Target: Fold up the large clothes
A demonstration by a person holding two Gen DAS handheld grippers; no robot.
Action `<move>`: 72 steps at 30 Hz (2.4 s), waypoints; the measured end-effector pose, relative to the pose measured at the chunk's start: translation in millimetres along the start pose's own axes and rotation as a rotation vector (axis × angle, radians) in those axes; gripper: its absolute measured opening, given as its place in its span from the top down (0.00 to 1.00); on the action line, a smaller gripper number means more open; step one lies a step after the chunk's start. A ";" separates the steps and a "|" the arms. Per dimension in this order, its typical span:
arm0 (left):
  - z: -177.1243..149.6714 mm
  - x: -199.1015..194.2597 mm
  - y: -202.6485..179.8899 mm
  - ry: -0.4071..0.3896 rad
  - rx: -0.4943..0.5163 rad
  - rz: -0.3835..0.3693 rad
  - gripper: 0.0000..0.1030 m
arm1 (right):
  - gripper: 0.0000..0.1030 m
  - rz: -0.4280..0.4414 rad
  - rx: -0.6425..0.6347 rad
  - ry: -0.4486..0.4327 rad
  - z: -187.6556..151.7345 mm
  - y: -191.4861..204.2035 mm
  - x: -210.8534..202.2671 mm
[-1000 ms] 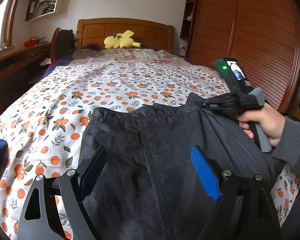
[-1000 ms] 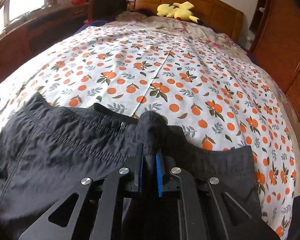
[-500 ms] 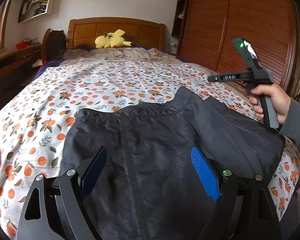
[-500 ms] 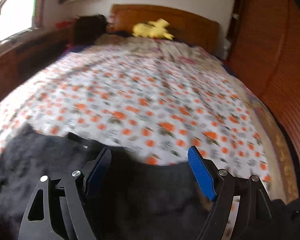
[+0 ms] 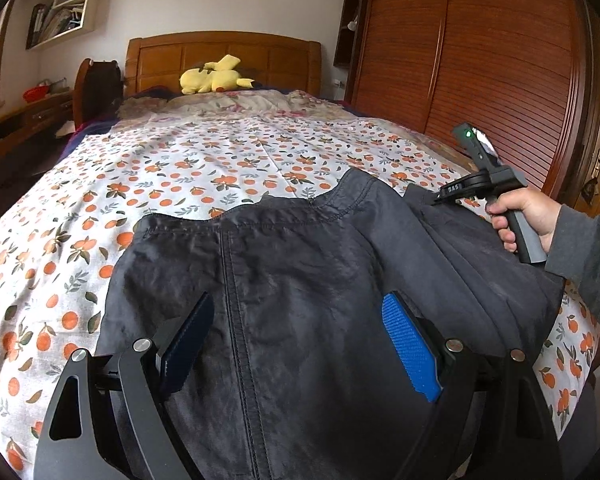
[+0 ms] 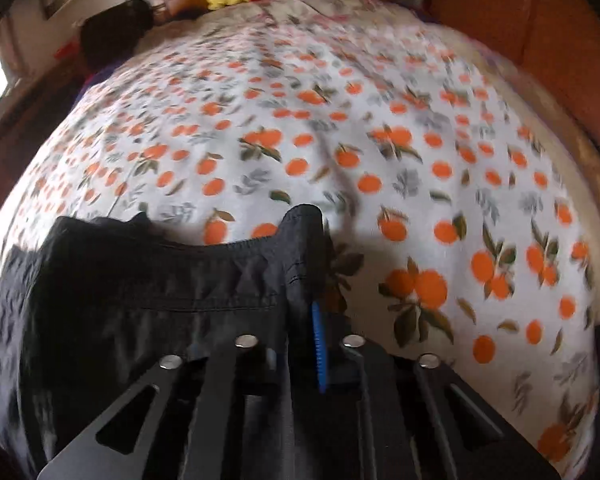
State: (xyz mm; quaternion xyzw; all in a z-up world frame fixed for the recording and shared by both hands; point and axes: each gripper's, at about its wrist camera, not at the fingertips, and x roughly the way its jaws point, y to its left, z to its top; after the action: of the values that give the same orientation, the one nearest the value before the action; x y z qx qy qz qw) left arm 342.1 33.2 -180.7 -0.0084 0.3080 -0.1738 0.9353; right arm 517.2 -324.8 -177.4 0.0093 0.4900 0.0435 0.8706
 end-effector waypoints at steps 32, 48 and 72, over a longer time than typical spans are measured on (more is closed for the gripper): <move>-3.8 -21.1 -12.2 -0.030 0.032 0.011 0.15 | 0.45 0.067 -0.220 -0.151 -136.6 90.0 -126.1; -11.0 -38.2 -16.0 -0.044 0.042 0.038 0.15 | 0.44 0.046 -0.319 -0.137 -205.9 147.0 -106.1; -65.1 -108.1 -9.9 0.017 -0.079 0.236 0.04 | 0.46 0.162 -0.366 -0.211 -224.0 148.3 -120.8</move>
State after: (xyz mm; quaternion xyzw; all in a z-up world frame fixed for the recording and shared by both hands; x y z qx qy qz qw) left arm 220.2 65.5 -170.3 -0.0074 0.3214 -0.0506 0.9456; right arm 253.7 -193.3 -182.2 -0.1051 0.3778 0.2003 0.8979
